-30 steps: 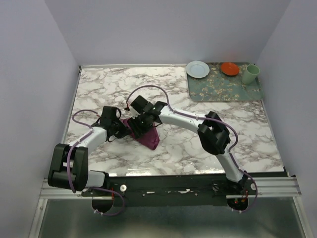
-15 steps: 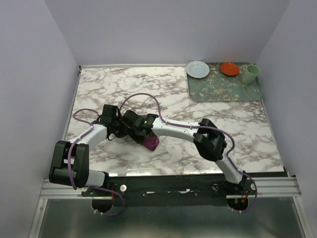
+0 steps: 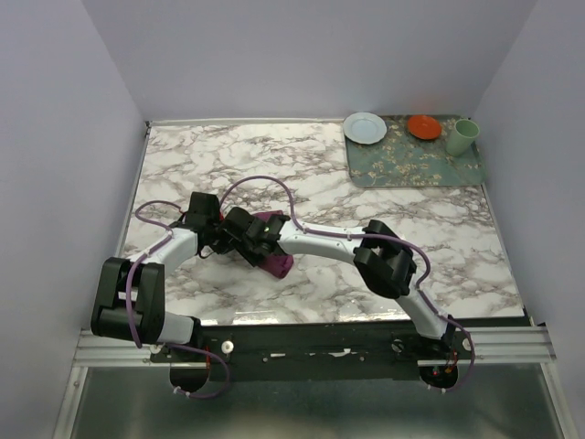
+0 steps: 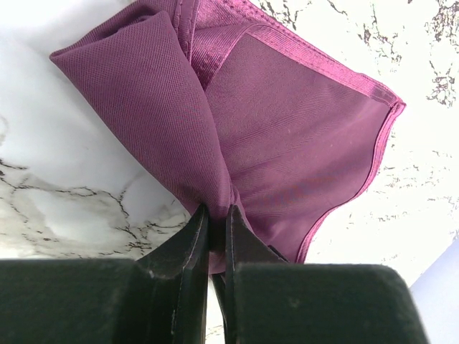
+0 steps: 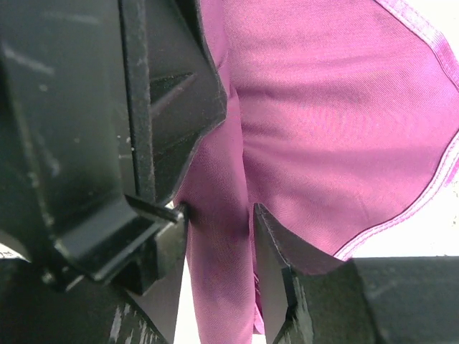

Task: Fold the napkin, place the utensils inside, and roll it up
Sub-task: Roll the napkin with the utensil

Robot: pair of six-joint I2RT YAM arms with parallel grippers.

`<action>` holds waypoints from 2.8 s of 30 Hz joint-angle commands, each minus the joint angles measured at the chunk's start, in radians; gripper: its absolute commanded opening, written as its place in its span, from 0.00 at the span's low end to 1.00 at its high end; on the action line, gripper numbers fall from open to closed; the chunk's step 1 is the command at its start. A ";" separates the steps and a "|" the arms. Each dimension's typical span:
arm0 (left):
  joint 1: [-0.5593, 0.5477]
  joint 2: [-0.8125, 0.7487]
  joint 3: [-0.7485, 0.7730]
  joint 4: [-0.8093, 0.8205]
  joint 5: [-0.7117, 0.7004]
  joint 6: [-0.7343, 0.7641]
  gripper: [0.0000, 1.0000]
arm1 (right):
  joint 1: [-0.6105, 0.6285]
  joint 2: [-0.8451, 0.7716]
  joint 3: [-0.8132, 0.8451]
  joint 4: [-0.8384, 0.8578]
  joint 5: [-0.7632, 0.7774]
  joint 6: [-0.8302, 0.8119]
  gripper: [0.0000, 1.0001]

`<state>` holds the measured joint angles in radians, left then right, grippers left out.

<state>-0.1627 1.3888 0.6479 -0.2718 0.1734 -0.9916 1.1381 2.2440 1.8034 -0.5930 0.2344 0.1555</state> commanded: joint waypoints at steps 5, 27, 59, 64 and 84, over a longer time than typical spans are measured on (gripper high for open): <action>-0.003 0.030 -0.005 -0.075 0.003 0.037 0.00 | -0.003 0.080 -0.015 0.015 -0.063 -0.037 0.44; 0.015 -0.203 -0.039 -0.135 -0.058 0.265 0.71 | -0.337 0.129 -0.268 0.393 -1.026 0.116 0.00; 0.018 -0.028 -0.136 0.151 -0.002 0.102 0.38 | -0.410 0.252 -0.161 0.429 -1.336 0.276 0.04; 0.017 -0.037 -0.126 0.128 0.014 0.102 0.30 | -0.411 0.197 -0.145 0.308 -1.229 0.210 0.29; 0.015 -0.071 -0.109 0.091 0.046 0.044 0.23 | -0.081 -0.047 0.017 -0.077 -0.189 0.108 0.61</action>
<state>-0.1413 1.3266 0.5362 -0.1173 0.2024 -0.9436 0.9939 2.1803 1.7615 -0.6083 -0.1974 0.2859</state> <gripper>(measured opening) 0.301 0.596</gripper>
